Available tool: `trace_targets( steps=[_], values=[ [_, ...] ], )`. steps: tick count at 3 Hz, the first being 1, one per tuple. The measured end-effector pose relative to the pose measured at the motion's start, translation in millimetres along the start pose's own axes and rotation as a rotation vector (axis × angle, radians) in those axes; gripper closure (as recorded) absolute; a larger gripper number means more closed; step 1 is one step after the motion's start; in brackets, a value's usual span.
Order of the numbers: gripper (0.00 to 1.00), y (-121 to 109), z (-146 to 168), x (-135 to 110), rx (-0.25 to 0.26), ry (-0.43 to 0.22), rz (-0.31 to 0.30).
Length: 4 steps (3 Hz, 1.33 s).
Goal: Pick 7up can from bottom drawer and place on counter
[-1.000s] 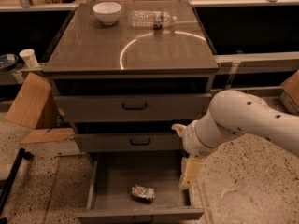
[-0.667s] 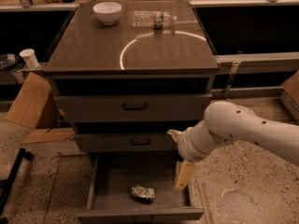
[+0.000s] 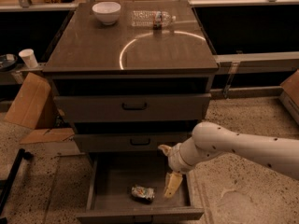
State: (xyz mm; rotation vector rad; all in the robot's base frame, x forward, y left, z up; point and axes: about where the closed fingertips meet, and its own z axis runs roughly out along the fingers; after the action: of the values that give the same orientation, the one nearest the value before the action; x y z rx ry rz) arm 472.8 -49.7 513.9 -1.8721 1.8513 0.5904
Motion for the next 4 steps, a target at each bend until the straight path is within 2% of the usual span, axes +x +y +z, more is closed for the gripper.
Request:
trace_targets(
  steps=[1,2,3,4],
  values=[
    [0.0,0,4,2,-0.004,0.006,0.004],
    [0.0,0,22,9,-0.025,0.037,0.025],
    [0.0,-4,63,14,-0.039,0.029,0.077],
    [0.0,-9,117,14,-0.083,-0.024,0.127]
  ],
)
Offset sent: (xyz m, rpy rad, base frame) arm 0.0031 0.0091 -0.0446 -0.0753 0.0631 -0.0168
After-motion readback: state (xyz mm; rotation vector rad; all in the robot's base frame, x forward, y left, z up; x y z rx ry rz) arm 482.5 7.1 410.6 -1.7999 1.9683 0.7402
